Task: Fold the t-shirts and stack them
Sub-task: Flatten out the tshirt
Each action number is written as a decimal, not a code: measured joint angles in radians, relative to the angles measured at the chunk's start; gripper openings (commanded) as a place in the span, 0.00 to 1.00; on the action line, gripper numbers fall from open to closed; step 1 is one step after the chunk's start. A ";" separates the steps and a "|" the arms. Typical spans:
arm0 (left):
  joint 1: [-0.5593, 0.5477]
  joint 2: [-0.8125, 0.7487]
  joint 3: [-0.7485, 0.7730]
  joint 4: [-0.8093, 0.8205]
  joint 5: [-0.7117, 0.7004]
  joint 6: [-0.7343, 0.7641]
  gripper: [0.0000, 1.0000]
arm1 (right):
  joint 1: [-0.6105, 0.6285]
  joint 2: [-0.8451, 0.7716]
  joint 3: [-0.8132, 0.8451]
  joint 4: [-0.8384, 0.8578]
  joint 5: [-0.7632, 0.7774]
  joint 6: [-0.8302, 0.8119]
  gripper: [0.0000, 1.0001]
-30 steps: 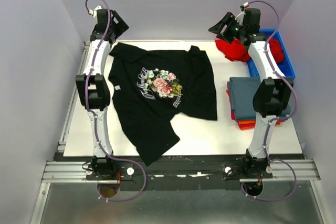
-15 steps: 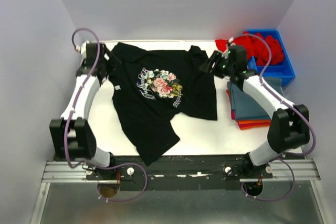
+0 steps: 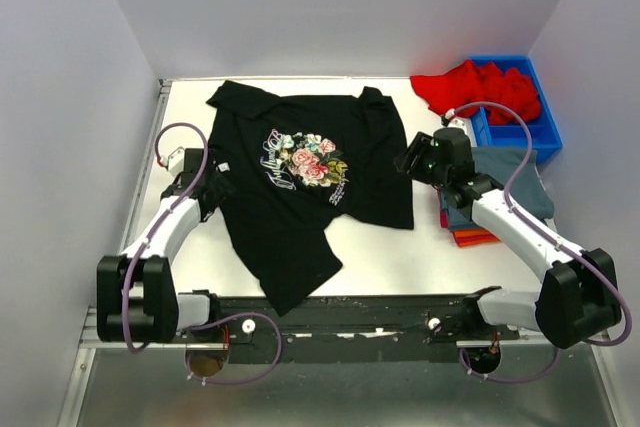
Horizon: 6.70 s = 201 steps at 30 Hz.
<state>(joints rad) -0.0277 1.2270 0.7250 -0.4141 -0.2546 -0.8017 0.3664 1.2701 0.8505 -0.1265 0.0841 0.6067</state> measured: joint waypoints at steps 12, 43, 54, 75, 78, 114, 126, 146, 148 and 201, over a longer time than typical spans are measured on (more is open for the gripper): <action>0.000 0.206 0.000 0.128 0.047 0.000 0.44 | 0.000 -0.016 -0.030 0.030 0.008 0.000 0.60; 0.252 0.405 0.274 0.144 0.079 0.027 0.00 | 0.010 0.174 0.035 -0.081 0.019 0.040 0.56; 0.250 0.415 0.256 0.152 0.084 0.049 0.00 | 0.146 0.175 -0.031 -0.125 -0.021 0.020 0.54; 0.250 0.415 0.233 0.181 0.090 0.057 0.00 | 0.231 0.342 -0.010 -0.128 -0.033 0.089 0.01; 0.250 0.415 0.233 0.181 0.089 0.057 0.00 | 0.190 0.347 0.025 -0.170 -0.020 0.075 0.01; 0.250 0.415 0.282 0.139 0.023 0.065 0.00 | -0.072 0.245 -0.056 -0.177 -0.074 -0.003 0.01; 0.250 0.415 0.302 0.119 -0.031 0.088 0.00 | -0.079 0.210 0.195 -0.294 -0.104 0.003 0.01; 0.250 0.415 0.311 0.115 -0.077 0.106 0.00 | -0.164 0.349 0.418 -0.306 -0.130 0.022 0.01; 0.250 0.415 0.311 0.115 -0.080 0.108 0.00 | -0.169 0.405 0.495 -0.307 -0.130 0.026 0.01; -0.176 0.203 0.272 0.218 0.142 0.192 0.63 | -0.108 0.512 0.241 -0.115 -0.247 -0.005 0.52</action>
<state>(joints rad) -0.2039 1.4303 0.9974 -0.1959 -0.1131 -0.6098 0.2581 1.7821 1.0916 -0.2413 -0.1631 0.6014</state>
